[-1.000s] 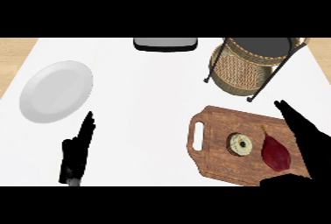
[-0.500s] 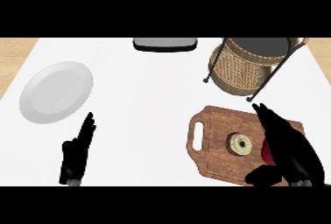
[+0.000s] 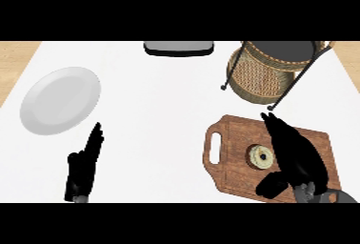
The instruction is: Pick the cupcake from the cutting board and place it in the tiered basket
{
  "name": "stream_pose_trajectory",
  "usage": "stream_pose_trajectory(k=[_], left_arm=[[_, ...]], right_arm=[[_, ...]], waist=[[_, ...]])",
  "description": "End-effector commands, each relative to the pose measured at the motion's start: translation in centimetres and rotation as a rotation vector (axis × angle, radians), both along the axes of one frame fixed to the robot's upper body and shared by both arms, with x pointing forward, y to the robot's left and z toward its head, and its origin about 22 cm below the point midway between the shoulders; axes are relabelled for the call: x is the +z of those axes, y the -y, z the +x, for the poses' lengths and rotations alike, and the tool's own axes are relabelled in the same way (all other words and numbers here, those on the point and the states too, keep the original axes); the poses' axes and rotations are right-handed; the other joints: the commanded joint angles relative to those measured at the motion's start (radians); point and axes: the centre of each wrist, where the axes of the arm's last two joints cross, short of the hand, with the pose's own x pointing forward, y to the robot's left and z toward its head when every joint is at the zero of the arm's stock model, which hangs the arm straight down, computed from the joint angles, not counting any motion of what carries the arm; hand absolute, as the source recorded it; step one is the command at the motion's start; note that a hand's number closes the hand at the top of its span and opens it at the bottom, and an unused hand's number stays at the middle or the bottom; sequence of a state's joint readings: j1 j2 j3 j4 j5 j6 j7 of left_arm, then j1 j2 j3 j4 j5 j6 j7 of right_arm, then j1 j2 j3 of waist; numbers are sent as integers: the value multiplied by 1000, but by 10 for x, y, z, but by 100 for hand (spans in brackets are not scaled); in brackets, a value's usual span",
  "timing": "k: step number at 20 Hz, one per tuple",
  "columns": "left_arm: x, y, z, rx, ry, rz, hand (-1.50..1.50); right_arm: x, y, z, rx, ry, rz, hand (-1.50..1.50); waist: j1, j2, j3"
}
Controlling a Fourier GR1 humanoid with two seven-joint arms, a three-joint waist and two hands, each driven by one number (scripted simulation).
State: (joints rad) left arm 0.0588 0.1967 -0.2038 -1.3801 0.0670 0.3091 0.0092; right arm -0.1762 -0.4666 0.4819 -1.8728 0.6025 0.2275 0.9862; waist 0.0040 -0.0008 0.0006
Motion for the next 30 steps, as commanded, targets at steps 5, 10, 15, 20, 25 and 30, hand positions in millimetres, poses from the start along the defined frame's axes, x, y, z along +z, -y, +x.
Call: stream_pose_trajectory(k=[5, 10, 15, 20, 25, 30], left_arm=[[-2, 4, -1, 2, -3, 3, 0], [-9, 0, -2, -9, -4, -6, 0], [-1, -10, -3, 4, -4, 8, 0], [-14, 0, -6, 4, -20, 1, 0], [-7, -8, -19, -8, -15, -11, 0], [-11, -17, -8, 1, -24, -2, 0]], right_arm=[[-20, -20, 0, -37, -150, -96, -150], [-5, -5, 9, -42, -159, -74, -150], [-5, -14, 37, -55, -208, -84, -150], [-43, 5, 27, -72, -259, -77, -150], [-66, 8, 31, -83, -279, -73, -150], [-44, 10, 24, -62, -283, -53, -150]], waist=[[-2, 0, -1], [-4, 0, -1], [3, 2, -1], [-2, 1, -1], [4, 1, 0], [-4, 0, -1]])
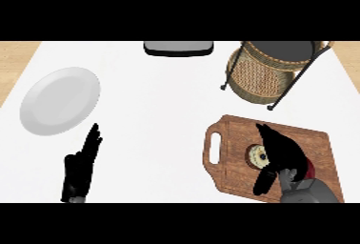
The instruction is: Pick the cupcake from the cutting board and place it in the tiered basket
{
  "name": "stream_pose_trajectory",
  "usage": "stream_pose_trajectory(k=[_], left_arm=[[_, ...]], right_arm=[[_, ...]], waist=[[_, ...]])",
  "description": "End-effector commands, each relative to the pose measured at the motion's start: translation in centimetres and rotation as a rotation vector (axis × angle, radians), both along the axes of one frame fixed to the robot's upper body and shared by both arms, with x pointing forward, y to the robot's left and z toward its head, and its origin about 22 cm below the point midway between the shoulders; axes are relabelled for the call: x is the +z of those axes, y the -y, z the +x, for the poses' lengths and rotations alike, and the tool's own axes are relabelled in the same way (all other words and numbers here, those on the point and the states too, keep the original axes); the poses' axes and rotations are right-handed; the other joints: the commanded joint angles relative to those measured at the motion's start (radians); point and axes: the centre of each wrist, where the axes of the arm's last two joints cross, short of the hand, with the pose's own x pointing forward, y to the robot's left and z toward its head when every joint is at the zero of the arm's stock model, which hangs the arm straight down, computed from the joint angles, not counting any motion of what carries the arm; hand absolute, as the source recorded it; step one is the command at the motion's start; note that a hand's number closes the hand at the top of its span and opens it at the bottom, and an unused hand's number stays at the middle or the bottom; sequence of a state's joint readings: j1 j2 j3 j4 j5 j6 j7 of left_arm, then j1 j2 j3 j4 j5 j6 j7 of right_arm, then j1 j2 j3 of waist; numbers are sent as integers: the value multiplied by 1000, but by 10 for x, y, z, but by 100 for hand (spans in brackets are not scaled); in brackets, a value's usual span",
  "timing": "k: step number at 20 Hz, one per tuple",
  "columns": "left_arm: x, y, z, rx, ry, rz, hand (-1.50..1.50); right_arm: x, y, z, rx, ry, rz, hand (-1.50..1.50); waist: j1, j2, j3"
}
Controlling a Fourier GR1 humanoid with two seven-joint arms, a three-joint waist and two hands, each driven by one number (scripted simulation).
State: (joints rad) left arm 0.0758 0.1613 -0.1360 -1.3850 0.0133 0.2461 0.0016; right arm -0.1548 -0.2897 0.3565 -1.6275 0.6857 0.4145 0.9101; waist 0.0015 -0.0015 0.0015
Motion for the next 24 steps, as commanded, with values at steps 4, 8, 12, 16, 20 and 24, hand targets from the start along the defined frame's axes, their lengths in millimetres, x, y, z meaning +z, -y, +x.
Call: stream_pose_trajectory(k=[4, 8, 12, 16, 20, 24], left_arm=[[16, 6, 9, 10, -2, 0, 0], [2, 23, 16, 2, -8, -4, 0], [4, -15, -4, -5, -17, 1, 0], [6, -5, -1, 8, -20, 15, 0], [19, 3, -12, 10, -27, -16, 0], [2, -4, -2, 5, -21, -6, 0]], right_arm=[[-16, 16, -1, -9, -10, -12, 150], [-33, 2, 6, 66, 22, 18, 150], [-27, -19, 7, 142, 95, -66, 150], [-28, -9, -2, 154, 180, -106, 150], [-17, 100, 13, 71, 223, -108, 150], [-4, 127, 11, -24, 272, -34, 150]], waist=[[-1, 1, -1], [0, 2, -1], [4, 1, -2], [0, 1, -2], [-1, 0, 0], [-8, 1, -2]])
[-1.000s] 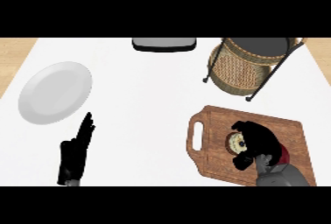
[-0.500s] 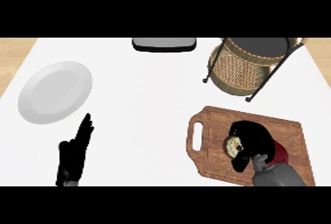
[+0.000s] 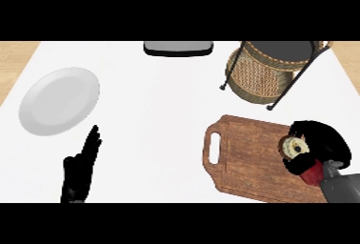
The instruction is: Pick the cupcake from the cutting board and place it in the tiered basket
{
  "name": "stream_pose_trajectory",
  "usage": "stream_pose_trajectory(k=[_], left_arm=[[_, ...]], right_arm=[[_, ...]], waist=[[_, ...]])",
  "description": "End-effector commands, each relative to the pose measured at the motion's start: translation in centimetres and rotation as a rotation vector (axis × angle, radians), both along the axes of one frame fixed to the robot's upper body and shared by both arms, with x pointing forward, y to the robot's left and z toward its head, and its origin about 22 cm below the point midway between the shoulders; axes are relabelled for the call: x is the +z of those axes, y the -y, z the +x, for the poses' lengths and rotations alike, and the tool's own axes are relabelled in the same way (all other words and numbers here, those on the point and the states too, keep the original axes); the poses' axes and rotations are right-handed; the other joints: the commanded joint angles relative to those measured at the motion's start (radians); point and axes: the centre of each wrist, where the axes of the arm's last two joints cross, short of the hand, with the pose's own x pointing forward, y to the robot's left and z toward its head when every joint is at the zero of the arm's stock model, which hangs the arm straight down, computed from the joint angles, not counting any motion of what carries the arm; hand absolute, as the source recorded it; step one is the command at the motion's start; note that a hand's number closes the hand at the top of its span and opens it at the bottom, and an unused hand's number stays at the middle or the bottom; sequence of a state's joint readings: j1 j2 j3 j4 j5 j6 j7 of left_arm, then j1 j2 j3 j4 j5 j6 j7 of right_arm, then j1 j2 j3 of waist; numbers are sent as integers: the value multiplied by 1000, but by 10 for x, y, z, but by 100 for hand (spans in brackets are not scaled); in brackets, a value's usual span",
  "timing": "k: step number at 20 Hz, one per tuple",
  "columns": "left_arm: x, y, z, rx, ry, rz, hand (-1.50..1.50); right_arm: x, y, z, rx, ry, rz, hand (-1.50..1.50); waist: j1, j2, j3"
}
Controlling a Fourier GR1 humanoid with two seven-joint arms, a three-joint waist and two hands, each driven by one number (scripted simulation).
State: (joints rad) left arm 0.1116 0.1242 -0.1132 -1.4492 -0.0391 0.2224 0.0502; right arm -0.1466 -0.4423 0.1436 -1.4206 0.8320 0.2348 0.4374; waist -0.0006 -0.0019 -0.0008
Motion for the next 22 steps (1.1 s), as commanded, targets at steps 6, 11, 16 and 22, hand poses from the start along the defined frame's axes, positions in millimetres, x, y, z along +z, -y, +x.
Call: stream_pose_trajectory(k=[6, 11, 16, 22], left_arm=[[3, -13, 7, 27, -2, 1, 0], [-7, -11, -1, 53, -16, 10, 0], [-4, -9, 4, 19, 6, 4, 0], [-13, -5, -1, -1, 3, 3, 0]], right_arm=[[73, 52, -14, -138, 301, 253, 150], [142, 54, -38, -185, 547, 365, 150], [222, 49, -67, -99, 710, 252, 150], [259, 34, -58, -131, 736, 227, 150]], waist=[[-21, -5, 0], [-34, -10, -1], [-19, -5, -1], [6, 2, 0]])
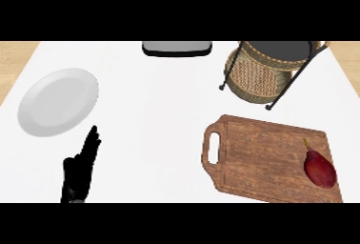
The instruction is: Pick the cupcake from the cutting board and place it in the tiered basket
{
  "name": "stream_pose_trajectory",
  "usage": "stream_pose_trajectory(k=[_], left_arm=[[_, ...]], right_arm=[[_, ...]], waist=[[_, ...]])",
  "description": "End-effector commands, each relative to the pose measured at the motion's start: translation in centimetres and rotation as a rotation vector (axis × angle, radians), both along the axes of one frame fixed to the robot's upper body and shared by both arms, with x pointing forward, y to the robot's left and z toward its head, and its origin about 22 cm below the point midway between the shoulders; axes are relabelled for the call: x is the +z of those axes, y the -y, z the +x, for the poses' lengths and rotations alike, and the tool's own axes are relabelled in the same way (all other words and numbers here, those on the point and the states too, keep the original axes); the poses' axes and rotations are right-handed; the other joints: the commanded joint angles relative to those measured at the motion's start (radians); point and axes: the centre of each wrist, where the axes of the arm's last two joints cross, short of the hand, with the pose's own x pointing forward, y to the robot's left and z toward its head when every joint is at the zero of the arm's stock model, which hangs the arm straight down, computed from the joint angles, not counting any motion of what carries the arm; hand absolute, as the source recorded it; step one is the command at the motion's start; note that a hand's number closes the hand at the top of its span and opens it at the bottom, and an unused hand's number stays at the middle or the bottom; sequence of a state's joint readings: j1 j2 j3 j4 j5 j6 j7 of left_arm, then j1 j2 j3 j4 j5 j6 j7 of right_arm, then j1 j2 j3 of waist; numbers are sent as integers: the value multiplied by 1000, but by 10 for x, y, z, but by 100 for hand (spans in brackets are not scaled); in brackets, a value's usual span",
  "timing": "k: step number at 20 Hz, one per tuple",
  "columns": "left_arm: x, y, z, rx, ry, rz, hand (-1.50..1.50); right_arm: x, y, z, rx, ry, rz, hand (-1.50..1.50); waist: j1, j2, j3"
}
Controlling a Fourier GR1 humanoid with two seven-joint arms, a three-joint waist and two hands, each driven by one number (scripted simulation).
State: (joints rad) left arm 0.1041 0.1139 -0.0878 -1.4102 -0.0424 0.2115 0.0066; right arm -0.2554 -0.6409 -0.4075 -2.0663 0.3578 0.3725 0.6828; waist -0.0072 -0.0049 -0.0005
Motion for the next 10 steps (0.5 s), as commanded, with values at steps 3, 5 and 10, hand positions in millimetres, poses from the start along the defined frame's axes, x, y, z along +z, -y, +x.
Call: stream_pose_trajectory(k=[3, 5, 10], left_arm=[[9, -8, -4, -19, -21, -9, 0], [9, 2, -4, 3, -8, 12, 0], [13, 11, 1, -27, -18, -26, 0]], right_arm=[[32, -11, 17, -27, 41, 18, 150], [49, -6, 25, -42, 37, 17, 150], [47, -8, 72, -62, 28, 31, 150]], waist=[[15, 5, 0], [15, 5, 0], [21, 6, 0]])
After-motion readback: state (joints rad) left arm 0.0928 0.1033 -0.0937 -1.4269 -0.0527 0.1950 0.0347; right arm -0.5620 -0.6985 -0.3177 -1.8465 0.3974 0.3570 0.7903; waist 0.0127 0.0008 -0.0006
